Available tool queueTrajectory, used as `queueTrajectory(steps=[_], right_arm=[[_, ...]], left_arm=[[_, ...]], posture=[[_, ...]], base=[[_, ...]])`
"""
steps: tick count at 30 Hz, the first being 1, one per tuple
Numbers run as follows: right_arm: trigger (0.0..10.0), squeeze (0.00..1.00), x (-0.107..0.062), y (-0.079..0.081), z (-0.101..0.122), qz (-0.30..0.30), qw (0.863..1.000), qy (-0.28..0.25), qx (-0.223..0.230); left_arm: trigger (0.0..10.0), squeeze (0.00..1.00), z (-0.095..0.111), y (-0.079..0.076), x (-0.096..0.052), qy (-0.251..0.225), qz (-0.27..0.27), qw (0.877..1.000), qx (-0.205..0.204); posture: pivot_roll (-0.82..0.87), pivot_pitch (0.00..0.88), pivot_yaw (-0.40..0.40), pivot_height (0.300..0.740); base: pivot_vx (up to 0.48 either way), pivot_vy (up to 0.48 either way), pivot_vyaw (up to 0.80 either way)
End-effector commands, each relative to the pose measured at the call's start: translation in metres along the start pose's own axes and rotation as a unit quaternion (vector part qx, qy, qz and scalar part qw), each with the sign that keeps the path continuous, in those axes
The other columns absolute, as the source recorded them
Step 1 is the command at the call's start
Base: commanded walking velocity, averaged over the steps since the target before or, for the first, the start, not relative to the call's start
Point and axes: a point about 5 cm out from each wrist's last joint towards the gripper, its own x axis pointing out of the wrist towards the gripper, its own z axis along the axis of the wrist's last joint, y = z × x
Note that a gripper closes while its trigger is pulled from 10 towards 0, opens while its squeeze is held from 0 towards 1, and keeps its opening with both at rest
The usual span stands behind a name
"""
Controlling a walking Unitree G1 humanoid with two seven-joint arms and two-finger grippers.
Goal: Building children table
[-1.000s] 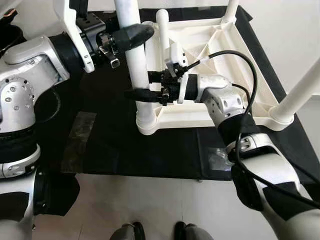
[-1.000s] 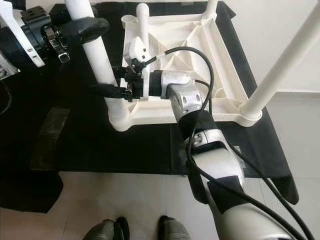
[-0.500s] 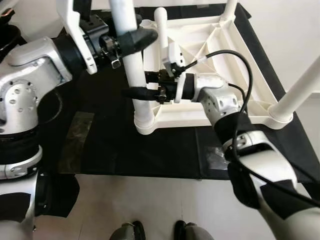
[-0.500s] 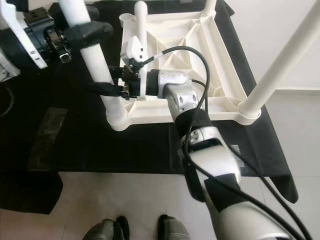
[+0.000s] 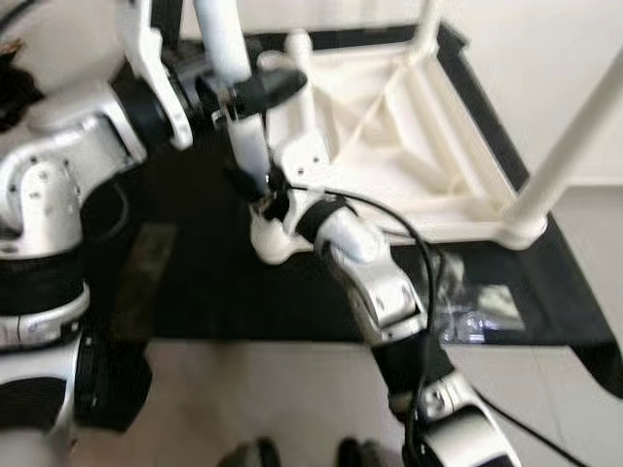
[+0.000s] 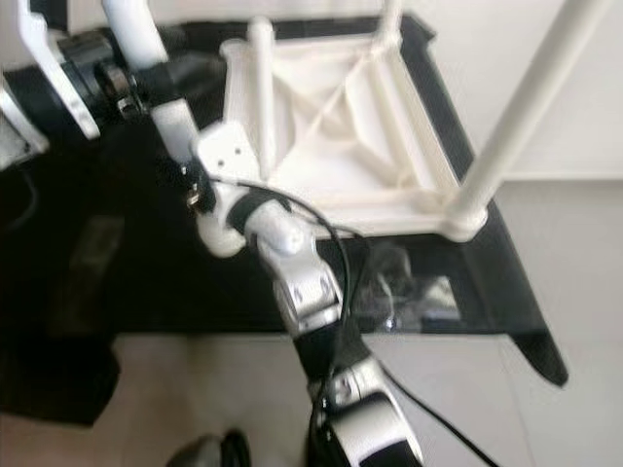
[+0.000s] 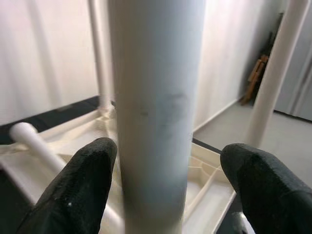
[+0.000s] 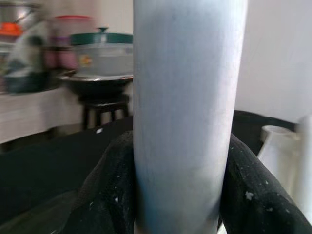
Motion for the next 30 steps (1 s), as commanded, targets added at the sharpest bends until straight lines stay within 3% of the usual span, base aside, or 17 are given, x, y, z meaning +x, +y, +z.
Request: queueTrajectory(steps=[1,7,8,9,10,13,14,16,20,21,30], right_arm=[[0.0,0.00,-0.006,0.032,-0.041,-0.005,0.995,0.084,0.061],[0.0,0.00,-0.006,0.032,-0.034,-0.022,0.993,0.095,0.061],[0.0,0.00,-0.007,0.033,-0.033,-0.024,0.993,0.096,0.061],[0.0,0.00,-0.007,0.033,-0.033,-0.024,0.993,0.096,0.061],[0.0,0.00,-0.010,0.035,-0.031,-0.032,0.993,0.100,0.056],[0.0,0.00,-0.011,0.036,-0.031,-0.035,0.993,0.101,0.055],[0.0,0.00,-0.011,0.037,-0.031,-0.035,0.993,0.101,0.055],[0.0,0.00,-0.011,0.039,-0.030,-0.033,0.993,0.100,0.055],[0.0,0.00,-0.012,0.041,-0.029,-0.032,0.993,0.099,0.055],[0.0,0.00,-0.011,0.042,-0.028,-0.029,0.993,0.097,0.056],[0.0,0.00,-0.009,0.045,-0.026,-0.024,0.994,0.092,0.059]], left_arm=[[10.0,0.00,0.003,-0.002,0.000,-0.004,-0.010,1.000,0.007],[10.0,0.00,0.004,-0.003,0.000,-0.004,-0.005,1.000,0.008],[7.8,0.00,0.004,-0.002,0.000,-0.002,-0.003,1.000,0.007],[7.8,0.00,0.004,-0.002,0.000,-0.002,-0.003,1.000,0.007],[2.8,0.00,0.004,-0.002,0.000,0.000,-0.002,1.000,0.006],[2.8,0.00,0.004,-0.002,0.000,0.000,-0.001,1.000,0.006],[0.6,0.00,0.003,-0.002,0.000,0.000,-0.001,1.000,0.005],[1.2,0.00,0.002,-0.002,0.000,0.003,0.000,1.000,0.001],[1.2,0.00,0.001,-0.001,0.000,0.004,0.000,1.000,-0.003],[10.0,0.00,-0.001,-0.003,0.001,0.008,-0.008,1.000,-0.011],[10.0,0.00,-0.006,-0.007,0.007,0.008,-0.034,0.999,-0.023]], posture=[[-0.11,0.161,0.014,0.740],[-0.11,0.167,0.020,0.740],[-0.11,0.169,0.020,0.740],[-0.11,0.169,0.020,0.740],[-0.11,0.169,0.020,0.740],[-0.11,0.169,0.020,0.740],[-0.11,0.169,0.020,0.740],[-0.11,0.170,0.022,0.740],[-0.11,0.170,0.022,0.740],[-0.11,0.169,0.025,0.740],[-0.12,0.169,0.026,0.740]], base=[[0.000,0.000,0.00],[0.000,0.000,0.00],[0.000,0.000,0.00],[0.000,0.000,0.00],[0.000,0.000,0.00],[0.000,0.000,0.00],[0.000,0.000,0.00],[0.000,0.000,0.00],[0.000,0.000,0.00],[0.000,0.000,0.00],[0.000,0.000,0.00]])
